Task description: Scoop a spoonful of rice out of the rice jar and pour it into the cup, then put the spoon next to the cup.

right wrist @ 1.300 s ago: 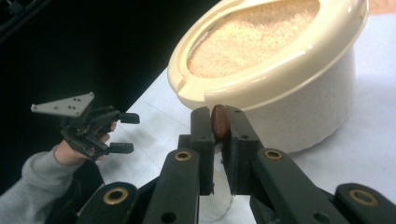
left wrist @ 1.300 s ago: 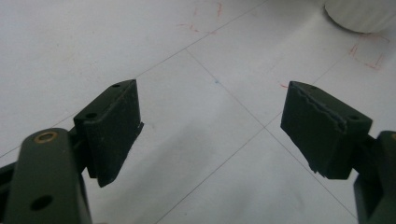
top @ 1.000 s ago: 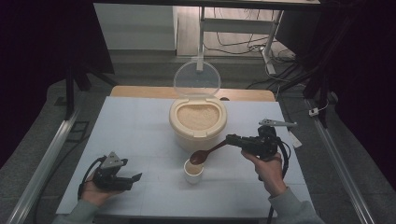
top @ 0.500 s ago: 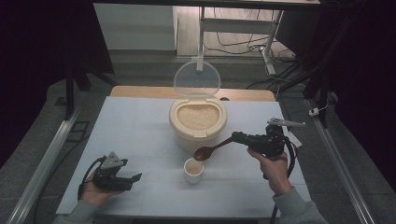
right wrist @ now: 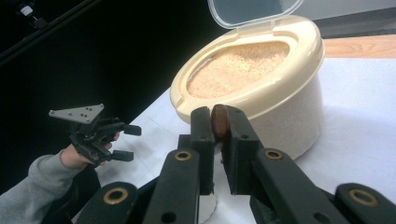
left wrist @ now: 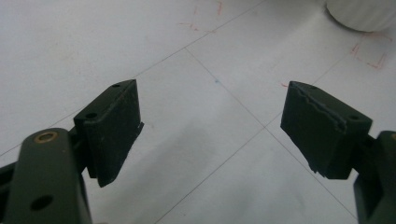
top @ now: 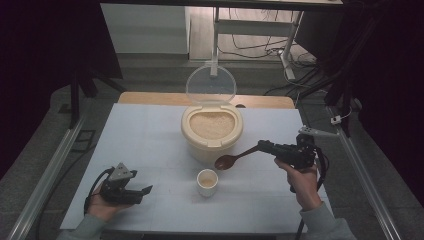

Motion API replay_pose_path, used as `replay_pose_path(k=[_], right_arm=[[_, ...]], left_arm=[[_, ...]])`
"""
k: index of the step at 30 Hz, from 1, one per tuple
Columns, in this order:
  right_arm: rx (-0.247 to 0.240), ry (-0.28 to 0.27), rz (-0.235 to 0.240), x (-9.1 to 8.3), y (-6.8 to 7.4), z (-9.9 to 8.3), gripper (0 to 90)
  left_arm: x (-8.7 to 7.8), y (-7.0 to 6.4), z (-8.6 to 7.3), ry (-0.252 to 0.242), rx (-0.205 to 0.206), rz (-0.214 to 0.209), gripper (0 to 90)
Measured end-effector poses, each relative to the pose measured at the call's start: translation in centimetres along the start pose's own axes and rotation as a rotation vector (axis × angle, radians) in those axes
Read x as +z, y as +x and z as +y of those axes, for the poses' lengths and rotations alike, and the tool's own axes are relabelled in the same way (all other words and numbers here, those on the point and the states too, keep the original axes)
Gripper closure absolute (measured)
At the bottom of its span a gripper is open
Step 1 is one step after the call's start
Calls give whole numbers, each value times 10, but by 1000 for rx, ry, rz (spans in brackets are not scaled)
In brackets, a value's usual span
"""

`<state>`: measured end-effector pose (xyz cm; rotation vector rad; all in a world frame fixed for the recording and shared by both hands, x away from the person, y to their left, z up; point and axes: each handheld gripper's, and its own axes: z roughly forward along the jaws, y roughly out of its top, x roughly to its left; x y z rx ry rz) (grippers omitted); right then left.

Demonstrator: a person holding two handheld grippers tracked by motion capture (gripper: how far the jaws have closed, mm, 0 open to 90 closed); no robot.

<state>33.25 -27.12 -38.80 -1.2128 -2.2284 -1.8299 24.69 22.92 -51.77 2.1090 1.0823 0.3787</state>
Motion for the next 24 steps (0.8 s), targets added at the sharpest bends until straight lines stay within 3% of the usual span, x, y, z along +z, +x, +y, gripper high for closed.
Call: replay_pose_path(k=[12,18,24], right_arm=[[-14,36,-26,-23,-2,5,835],[-2,82,-30,-28,-10,-1,835],[-1,161,-12,-22,-14,-7,835]], left_arm=[[1,0,1,0,0,-3,198],[4,0,4,4,5,-5,197],[4,0,4,6,11,-6,197]])
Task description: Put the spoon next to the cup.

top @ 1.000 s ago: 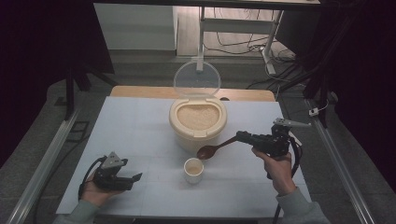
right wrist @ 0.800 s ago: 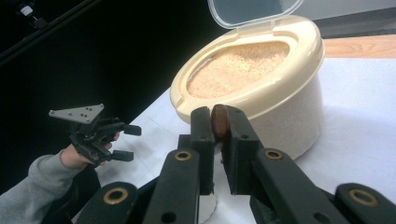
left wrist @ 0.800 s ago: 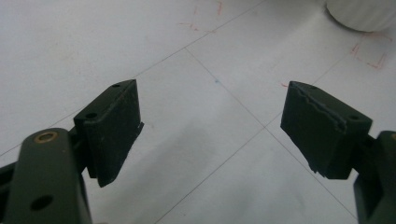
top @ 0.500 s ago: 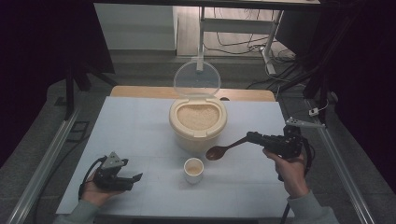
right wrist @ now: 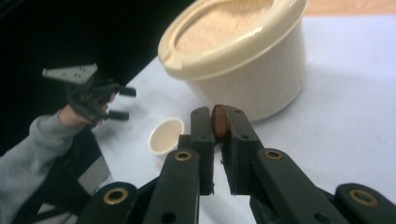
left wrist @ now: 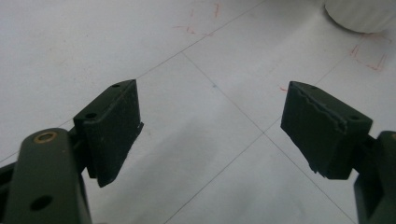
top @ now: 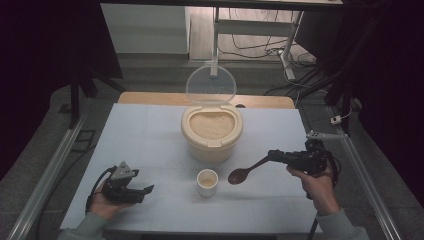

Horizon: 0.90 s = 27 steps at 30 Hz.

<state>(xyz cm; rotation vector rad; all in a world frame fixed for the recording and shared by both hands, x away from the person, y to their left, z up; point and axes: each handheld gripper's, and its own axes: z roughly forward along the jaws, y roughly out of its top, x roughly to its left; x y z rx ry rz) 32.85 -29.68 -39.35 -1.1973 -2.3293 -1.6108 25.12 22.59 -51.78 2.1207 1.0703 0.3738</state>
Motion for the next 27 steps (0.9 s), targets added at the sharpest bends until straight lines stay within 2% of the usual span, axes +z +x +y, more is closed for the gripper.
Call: replay_pose_path(k=[8,13,27], right_arm=[[-13,151,57,22,3,-2,834],[-25,227,84,37,5,-5,834],[-33,360,156,69,10,-9,834]], left_arm=[[0,0,0,3,2,0,197],[0,0,0,2,1,-1,196],[1,0,0,5,4,-2,196]])
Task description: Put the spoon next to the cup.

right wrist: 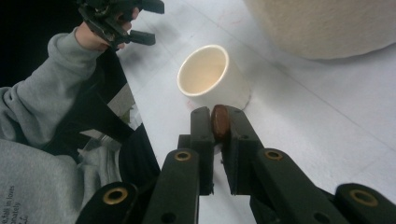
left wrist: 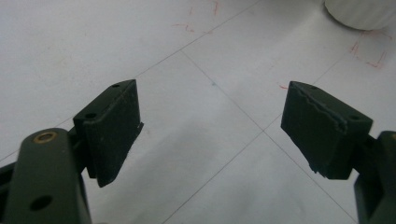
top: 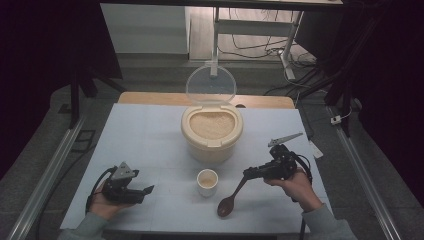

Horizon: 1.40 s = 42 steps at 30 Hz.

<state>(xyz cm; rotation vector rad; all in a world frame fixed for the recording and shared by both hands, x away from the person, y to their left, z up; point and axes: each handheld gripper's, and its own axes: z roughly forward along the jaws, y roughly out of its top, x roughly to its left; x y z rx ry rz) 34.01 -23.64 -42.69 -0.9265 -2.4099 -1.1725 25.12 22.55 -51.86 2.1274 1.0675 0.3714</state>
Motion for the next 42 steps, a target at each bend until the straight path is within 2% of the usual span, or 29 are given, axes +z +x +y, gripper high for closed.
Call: replay_pose_path(k=[6,14,19,23,29,37,42], right_arm=[[-1,23,-2,11,-1,5,831],[16,-11,-18,20,-6,11,818],[31,-55,-58,25,-14,11,796],[39,-71,-103,28,-20,9,770],[46,-104,-143,36,-28,5,738],[45,-112,-218,52,-42,2,664],[27,-98,-290,67,-50,1,610]], left_arm=[[0,0,0,1,-1,0,196],[1,0,0,2,1,0,195],[0,0,0,1,2,0,195],[0,0,0,3,3,0,195],[1,0,0,5,4,1,195],[1,0,0,5,2,1,194],[3,0,-1,12,3,1,194]])
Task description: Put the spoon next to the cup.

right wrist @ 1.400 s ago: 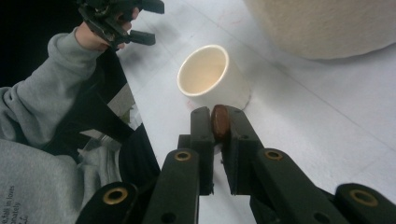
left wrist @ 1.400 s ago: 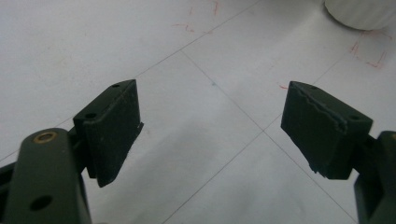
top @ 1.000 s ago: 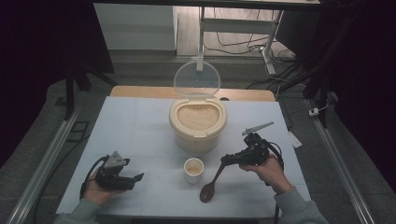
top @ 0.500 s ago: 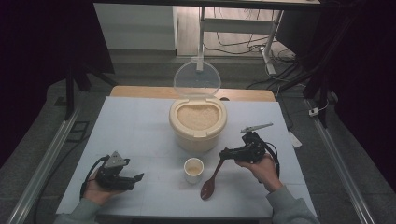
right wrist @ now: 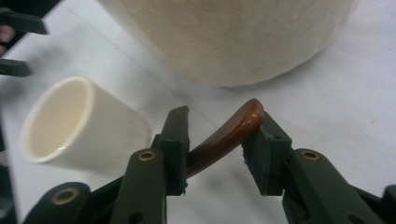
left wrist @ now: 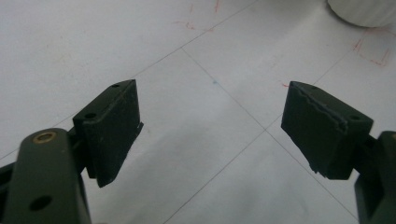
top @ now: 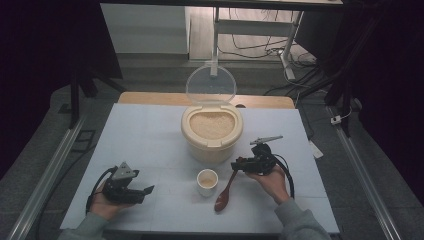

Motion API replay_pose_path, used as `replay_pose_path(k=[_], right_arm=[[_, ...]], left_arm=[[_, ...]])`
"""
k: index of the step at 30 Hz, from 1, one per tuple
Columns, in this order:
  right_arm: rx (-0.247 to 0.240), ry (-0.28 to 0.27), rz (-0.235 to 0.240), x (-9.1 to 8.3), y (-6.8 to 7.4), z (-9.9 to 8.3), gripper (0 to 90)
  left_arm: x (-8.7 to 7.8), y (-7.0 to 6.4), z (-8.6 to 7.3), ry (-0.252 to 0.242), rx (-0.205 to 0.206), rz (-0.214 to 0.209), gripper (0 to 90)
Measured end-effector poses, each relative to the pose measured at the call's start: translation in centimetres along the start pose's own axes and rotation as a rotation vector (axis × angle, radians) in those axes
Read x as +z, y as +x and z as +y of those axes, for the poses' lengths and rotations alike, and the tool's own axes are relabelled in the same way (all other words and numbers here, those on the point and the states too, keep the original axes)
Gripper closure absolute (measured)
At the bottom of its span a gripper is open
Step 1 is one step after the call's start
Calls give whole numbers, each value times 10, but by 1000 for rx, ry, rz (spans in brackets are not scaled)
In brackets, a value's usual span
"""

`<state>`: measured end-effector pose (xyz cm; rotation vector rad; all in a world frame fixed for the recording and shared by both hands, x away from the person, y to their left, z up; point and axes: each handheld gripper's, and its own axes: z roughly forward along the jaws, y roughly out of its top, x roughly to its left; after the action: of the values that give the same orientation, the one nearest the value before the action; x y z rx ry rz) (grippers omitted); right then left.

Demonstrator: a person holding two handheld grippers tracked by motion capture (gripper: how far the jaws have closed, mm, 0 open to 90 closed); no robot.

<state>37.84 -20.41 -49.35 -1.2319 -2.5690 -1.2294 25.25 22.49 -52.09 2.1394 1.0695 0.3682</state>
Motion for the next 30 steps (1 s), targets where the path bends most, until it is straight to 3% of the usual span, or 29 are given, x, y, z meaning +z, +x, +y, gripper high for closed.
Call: replay_pose_path(k=[6,21,30], right_arm=[[10,15,-39,14,-7,-3,570],[-42,22,-145,26,-6,-6,489],[-28,-30,-171,22,-11,-6,448]], left_arm=[[1,0,1,0,4,-1,194],[1,-3,1,2,17,5,194],[1,-3,1,2,20,6,193]])
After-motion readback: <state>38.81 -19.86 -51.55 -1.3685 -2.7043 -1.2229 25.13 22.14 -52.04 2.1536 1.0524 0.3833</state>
